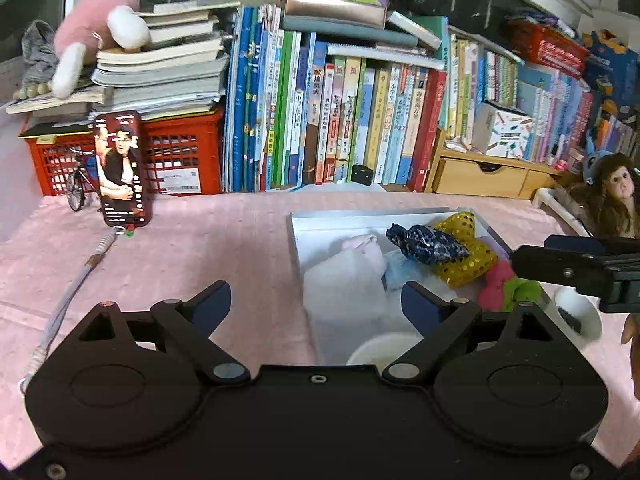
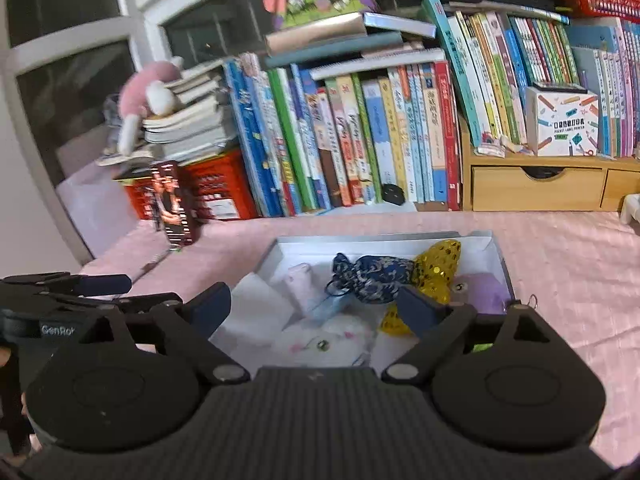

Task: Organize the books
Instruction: 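Grasp the white tissue with the left tool while the right grasps the green patterned cloth, then carry the tissue with the left tool while the right carries the green cloth to the tray, then lower and release the tissue with the left tool while the right releases the green cloth in the tray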

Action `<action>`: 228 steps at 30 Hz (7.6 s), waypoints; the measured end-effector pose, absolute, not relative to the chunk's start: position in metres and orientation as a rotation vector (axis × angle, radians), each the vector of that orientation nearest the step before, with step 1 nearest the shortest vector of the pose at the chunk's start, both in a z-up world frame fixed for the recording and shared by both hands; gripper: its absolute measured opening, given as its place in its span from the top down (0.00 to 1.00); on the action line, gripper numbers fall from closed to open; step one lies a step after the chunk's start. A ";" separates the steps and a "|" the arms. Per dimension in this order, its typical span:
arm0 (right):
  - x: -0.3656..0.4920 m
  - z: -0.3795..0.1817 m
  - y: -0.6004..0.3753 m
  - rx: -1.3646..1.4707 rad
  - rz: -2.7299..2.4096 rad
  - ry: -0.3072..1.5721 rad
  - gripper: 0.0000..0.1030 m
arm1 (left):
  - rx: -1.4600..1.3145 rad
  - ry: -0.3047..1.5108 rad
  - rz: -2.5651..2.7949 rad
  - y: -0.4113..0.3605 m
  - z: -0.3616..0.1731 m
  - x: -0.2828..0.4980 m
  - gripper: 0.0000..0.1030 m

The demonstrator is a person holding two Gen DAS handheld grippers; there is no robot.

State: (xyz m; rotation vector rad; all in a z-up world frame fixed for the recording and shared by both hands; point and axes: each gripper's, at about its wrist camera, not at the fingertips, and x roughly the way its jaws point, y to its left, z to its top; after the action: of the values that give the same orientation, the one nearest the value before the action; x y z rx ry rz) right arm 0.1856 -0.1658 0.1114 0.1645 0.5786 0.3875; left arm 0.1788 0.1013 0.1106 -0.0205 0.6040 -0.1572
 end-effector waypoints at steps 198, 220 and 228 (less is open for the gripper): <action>0.384 0.029 -0.160 0.154 0.195 1.003 0.64 | -0.178 0.981 -0.078 0.050 0.039 0.418 0.64; 0.372 0.040 -0.157 0.143 0.211 0.962 0.30 | -0.205 0.945 -0.108 0.052 0.058 0.403 0.33; 0.351 0.065 -0.167 0.147 0.207 0.906 0.20 | -0.153 0.877 -0.110 0.048 0.086 0.372 0.26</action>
State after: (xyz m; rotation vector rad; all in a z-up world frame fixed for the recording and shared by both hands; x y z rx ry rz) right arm 0.3508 -0.1669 0.0647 0.1469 0.9065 0.2074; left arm 0.3724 0.0476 0.0856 -0.1525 0.8770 -0.1095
